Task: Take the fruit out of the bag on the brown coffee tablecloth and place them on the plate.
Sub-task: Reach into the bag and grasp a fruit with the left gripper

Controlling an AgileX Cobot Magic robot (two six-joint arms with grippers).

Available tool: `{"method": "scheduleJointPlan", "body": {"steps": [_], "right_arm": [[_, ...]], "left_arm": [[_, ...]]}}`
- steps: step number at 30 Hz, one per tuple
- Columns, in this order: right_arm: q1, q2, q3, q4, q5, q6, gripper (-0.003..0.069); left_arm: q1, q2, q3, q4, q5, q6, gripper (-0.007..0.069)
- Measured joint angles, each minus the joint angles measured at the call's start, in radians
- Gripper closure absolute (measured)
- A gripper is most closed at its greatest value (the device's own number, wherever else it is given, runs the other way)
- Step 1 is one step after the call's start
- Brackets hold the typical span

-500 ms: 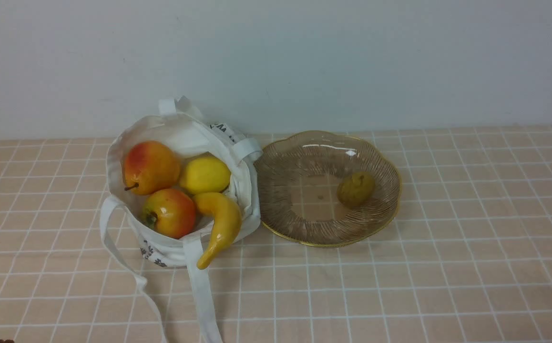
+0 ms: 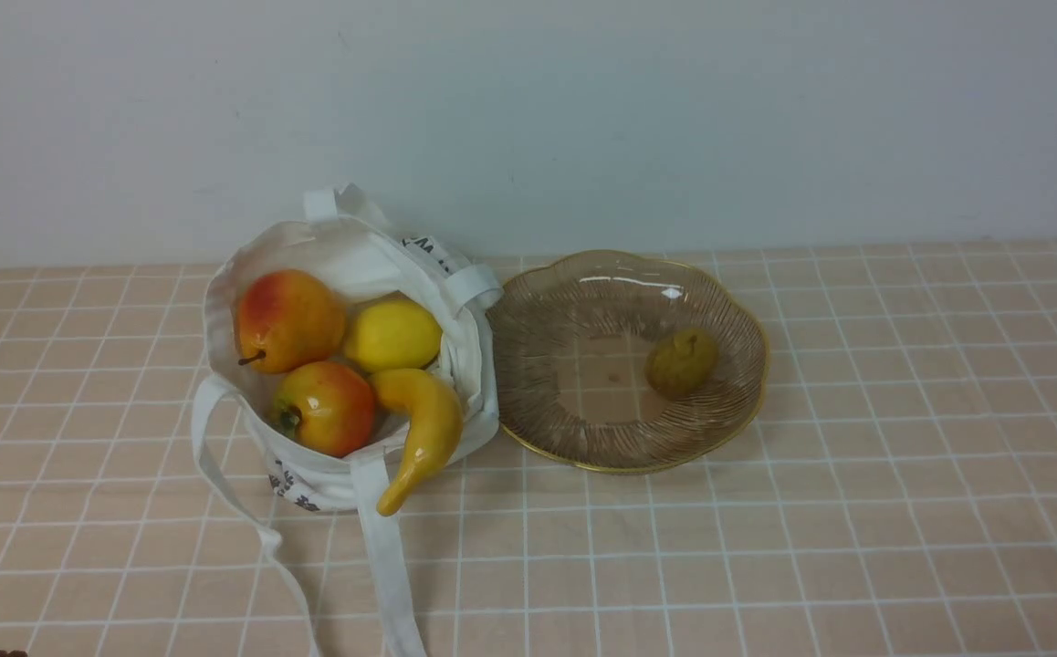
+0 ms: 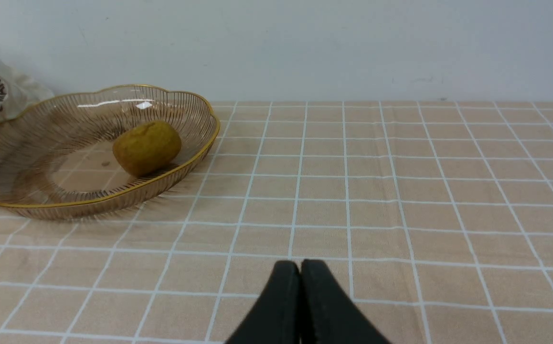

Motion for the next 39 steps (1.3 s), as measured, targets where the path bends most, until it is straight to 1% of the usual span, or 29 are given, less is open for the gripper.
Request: {"method": "scheduleJointPlan", "body": {"steps": [33, 36, 37, 38, 39], "right_arm": [[0.0, 0.0, 0.0, 0.0, 0.0, 0.0, 0.0673], [0.0, 0.0, 0.0, 0.0, 0.0, 0.0, 0.0673], [0.0, 0.0, 0.0, 0.0, 0.0, 0.0, 0.0673], [0.0, 0.0, 0.0, 0.0, 0.0, 0.0, 0.0673], [0.0, 0.0, 0.0, 0.0, 0.0, 0.0, 0.0673]], "left_arm": [[0.0, 0.0, 0.0, 0.0, 0.0, 0.0, 0.0632], [0.0, 0.0, 0.0, -0.06, 0.0, -0.042, 0.0632], [0.0, 0.0, 0.0, -0.152, 0.0, -0.091, 0.0632], [0.0, 0.0, 0.0, -0.2, 0.002, -0.131, 0.0632], [0.0, 0.0, 0.001, -0.291, 0.004, -0.185, 0.0632]]}}
